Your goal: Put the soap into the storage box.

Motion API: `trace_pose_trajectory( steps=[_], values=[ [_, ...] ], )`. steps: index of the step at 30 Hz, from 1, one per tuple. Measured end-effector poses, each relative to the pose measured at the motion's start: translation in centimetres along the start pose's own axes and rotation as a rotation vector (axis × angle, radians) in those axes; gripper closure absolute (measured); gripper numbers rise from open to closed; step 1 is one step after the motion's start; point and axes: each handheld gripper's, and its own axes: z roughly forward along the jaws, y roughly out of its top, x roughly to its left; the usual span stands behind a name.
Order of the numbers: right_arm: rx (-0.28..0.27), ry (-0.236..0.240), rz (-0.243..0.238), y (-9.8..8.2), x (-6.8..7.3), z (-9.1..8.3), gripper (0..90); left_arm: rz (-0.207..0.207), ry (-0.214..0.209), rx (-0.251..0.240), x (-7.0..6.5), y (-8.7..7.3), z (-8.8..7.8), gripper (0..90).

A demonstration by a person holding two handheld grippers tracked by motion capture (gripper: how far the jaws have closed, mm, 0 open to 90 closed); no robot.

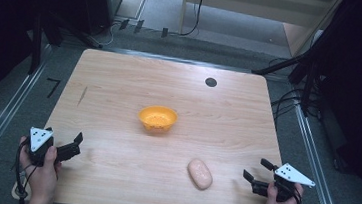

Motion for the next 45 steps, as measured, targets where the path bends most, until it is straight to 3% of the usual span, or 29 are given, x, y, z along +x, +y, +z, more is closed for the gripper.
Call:
trace_pose_trajectory(
  steps=[5,9,15,18,25,31,36,45],
  values=[
    [0.021,-0.016,-0.004,0.0,0.2,0.1,14.1,0.059,0.012,0.009,-0.7,-0.1,-0.1,0.0],
    [0.041,-0.008,0.004,0.1,0.3,0.0,17.6,0.079,0.017,0.014,-0.8,-0.1,-0.1,0.0],
    [0.129,-0.046,-0.021,1.2,1.4,0.3,18.6,0.077,0.008,0.014,-0.8,-0.1,-0.1,0.0],
    [0.166,-0.048,-0.016,2.1,2.1,0.7,19.1,0.079,0.007,0.014,-0.8,-0.1,0.0,0.0],
    [0.232,-0.041,-0.055,4.3,3.7,1.4,21.1,0.073,-0.001,0.018,-0.7,-0.1,0.0,0.0],
    [0.259,-0.006,-0.056,5.4,4.9,1.9,21.4,0.078,0.002,0.021,-0.8,-0.1,0.0,0.0],
    [0.306,-0.004,-0.081,5.6,5.6,2.7,21.7,0.079,0.0,0.022,-0.8,-0.1,0.0,0.3],
    [0.324,0.028,-0.101,6.1,7.1,3.7,22.0,0.08,-0.005,0.025,-0.8,0.0,0.0,0.3]
  ],
)
